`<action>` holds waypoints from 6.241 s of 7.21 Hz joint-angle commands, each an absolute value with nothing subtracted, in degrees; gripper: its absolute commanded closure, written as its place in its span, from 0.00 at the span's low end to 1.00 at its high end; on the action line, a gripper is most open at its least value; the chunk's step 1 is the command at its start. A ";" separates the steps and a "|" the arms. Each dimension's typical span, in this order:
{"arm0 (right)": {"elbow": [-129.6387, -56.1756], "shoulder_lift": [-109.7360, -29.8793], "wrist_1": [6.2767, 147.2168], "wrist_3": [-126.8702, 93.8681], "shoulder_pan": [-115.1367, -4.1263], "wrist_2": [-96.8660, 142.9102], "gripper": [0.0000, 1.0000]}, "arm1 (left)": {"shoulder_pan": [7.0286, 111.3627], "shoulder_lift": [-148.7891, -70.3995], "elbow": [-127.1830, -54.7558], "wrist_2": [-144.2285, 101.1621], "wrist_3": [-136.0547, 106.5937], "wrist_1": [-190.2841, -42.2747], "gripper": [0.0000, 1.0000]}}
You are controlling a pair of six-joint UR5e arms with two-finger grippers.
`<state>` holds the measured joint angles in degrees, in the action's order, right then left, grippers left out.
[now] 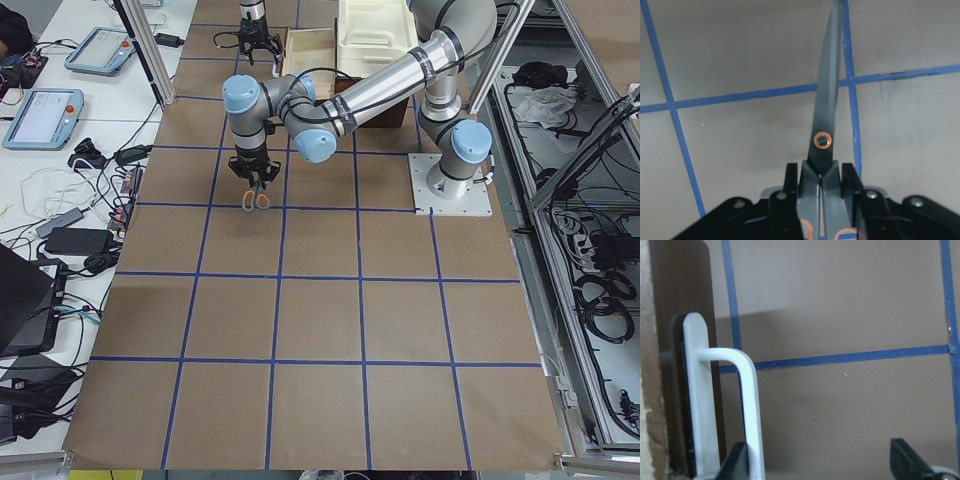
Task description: Place scissors in drawer with both arms
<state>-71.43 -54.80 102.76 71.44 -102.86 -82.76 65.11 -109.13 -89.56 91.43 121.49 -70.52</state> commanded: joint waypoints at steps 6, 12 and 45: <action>-73.03 -68.09 97.74 55.77 -102.04 -84.02 0.00 | 75.55 -106.01 -89.56 91.05 110.17 -73.29 1.00; -80.32 -84.53 84.48 33.25 -93.81 -83.59 0.00 | 90.85 -101.96 -90.44 86.66 97.66 -75.32 1.00; -86.48 -91.32 84.55 5.27 -91.58 -88.95 0.00 | 83.76 -88.42 -91.66 91.93 8.09 -87.36 0.00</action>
<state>-86.42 -91.32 84.55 5.28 -91.58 -88.95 83.78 -89.07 -90.46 91.53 9.08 -87.38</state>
